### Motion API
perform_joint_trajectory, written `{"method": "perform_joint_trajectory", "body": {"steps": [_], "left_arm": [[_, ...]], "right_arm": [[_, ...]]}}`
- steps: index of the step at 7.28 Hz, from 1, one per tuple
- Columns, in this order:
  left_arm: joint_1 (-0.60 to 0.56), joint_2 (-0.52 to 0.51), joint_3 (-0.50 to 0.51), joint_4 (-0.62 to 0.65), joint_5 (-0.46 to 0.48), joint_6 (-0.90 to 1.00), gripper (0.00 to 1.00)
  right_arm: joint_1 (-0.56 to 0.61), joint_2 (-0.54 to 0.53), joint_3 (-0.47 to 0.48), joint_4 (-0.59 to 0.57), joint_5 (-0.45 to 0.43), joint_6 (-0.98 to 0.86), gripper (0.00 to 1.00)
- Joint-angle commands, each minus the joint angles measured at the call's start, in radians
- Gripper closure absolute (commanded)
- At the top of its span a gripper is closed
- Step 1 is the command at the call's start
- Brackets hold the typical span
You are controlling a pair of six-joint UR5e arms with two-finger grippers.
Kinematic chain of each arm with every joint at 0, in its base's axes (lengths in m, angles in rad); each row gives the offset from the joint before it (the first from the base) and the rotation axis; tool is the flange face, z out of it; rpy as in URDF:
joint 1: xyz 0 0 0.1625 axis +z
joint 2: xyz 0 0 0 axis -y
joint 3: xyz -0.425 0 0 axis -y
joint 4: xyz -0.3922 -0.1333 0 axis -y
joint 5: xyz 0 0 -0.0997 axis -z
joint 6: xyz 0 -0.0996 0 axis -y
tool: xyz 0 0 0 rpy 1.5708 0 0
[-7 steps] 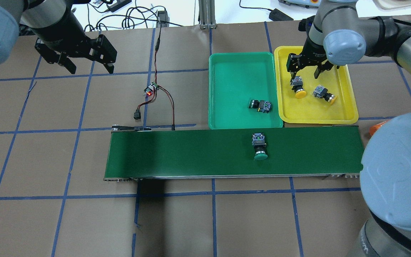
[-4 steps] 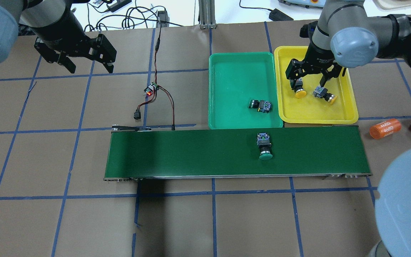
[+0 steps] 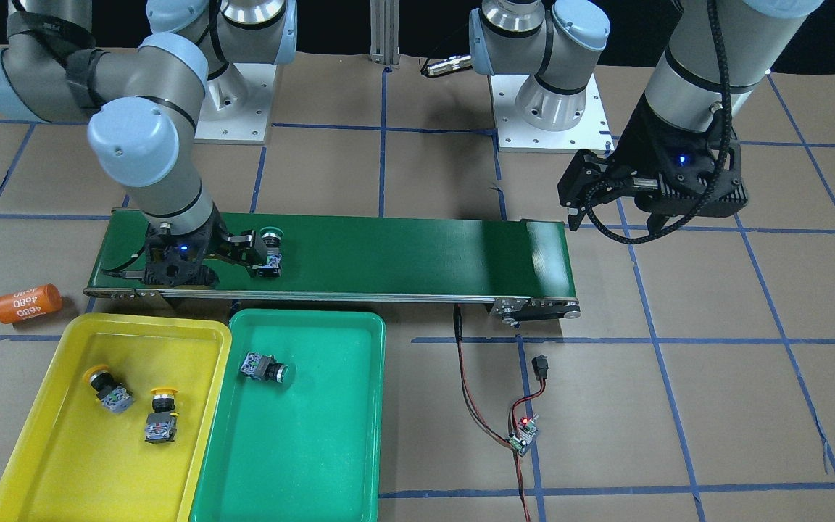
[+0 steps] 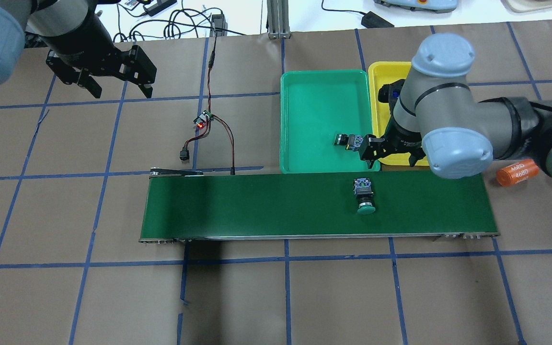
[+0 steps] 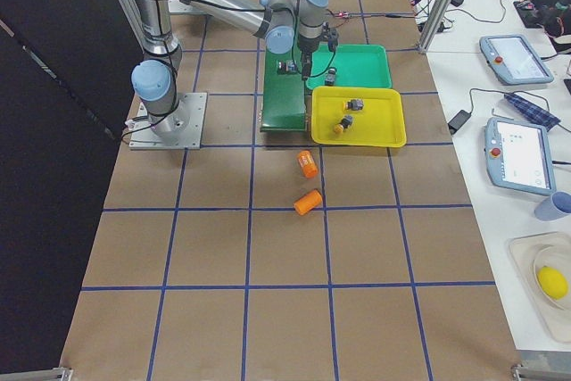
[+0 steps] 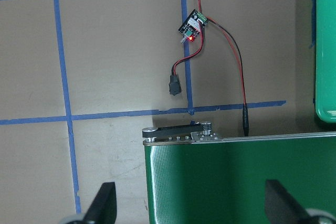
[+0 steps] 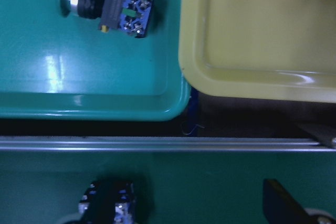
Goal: Sort buttons by color to trays
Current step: 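Lower the right gripper onto the last green-capped button and grasp it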
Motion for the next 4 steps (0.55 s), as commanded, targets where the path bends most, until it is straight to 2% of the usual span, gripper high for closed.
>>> {"method": "perform_joint_trajectory", "body": {"steps": [1, 2, 4], "left_arm": [[0.0, 0.002, -0.002, 0.0, 0.0, -0.004, 0.0], [0.0, 0.002, -0.004, 0.0, 0.0, -0.004, 0.0], [0.001, 0.002, -0.001, 0.0, -0.002, -0.007, 0.0]], "right_arm": [[0.061, -0.023, 0.044, -0.051, -0.013, 0.033, 0.0], [0.063, -0.02, 0.044, -0.048, -0.016, 0.019, 0.0], [0.063, -0.013, 0.061, -0.048, -0.017, 0.01, 0.14]]}}
